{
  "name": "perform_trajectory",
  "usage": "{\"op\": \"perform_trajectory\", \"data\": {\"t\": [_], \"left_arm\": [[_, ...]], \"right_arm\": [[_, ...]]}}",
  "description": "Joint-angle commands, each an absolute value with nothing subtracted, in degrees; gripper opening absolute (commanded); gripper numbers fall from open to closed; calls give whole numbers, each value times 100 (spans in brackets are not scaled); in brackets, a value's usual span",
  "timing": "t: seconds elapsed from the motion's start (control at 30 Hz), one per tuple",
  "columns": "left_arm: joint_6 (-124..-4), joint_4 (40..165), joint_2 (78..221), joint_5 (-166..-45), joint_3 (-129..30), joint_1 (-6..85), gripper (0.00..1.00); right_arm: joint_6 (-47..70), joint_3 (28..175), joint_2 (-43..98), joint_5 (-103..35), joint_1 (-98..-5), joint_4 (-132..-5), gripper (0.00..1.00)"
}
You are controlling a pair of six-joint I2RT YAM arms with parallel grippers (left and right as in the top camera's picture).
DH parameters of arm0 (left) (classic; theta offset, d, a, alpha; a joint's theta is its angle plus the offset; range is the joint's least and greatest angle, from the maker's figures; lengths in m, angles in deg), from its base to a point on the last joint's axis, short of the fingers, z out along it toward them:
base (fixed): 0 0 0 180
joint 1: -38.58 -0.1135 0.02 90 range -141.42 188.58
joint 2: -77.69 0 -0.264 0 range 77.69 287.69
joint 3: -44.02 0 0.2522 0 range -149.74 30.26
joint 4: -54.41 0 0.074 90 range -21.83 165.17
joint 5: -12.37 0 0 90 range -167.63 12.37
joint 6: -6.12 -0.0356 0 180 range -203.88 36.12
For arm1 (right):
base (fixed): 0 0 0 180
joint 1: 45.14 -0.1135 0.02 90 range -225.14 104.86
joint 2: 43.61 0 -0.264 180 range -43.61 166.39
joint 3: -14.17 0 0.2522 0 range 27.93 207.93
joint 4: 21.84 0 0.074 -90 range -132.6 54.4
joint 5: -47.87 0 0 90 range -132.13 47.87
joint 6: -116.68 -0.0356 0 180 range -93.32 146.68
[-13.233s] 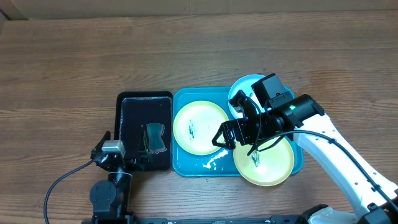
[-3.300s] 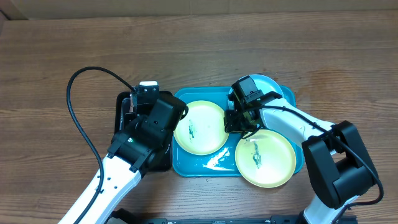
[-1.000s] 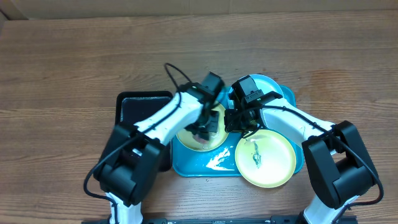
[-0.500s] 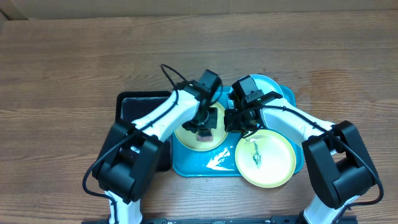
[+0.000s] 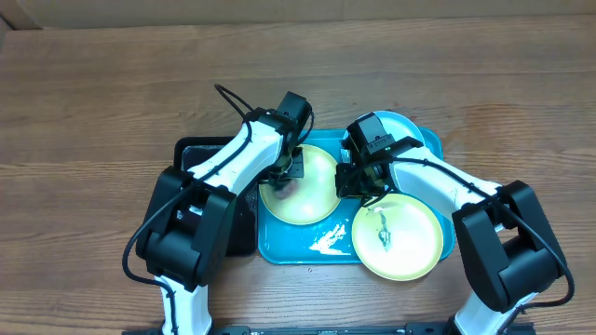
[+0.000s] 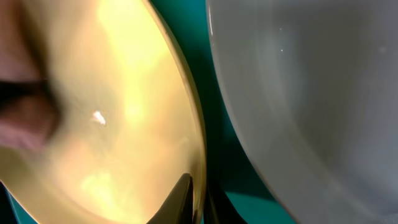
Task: Clean dirty plates on tray and stack at the side
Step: 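Scrub the yellow plate with the sponge while the right gripper holds its rim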
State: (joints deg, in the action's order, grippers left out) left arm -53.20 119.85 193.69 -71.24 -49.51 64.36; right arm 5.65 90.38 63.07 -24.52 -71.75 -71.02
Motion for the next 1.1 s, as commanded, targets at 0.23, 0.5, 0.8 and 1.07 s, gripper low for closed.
{"op": "perform_trajectory", "data": {"t": [0.23,0.5,0.8,1.07], "left_arm": [[-5961,11684,19795,-6267,-4752,6259,4],[-7134,11172,19795,-9063,-4763,6648,4],[-7816,11511,19795,-9769,-4977,6873,4],[-7746,11463,19795,-10169,-5097,6871,4]], "right_arm": [[586,9012,6294,-2304,-7212,-7161,8],[589,9012,6294,-2304,-7212,-7150,8],[608,9012,6294,-2304,-7212,-7139,8],[608,9012,6294,-2306,-7212,-7144,8]]}}
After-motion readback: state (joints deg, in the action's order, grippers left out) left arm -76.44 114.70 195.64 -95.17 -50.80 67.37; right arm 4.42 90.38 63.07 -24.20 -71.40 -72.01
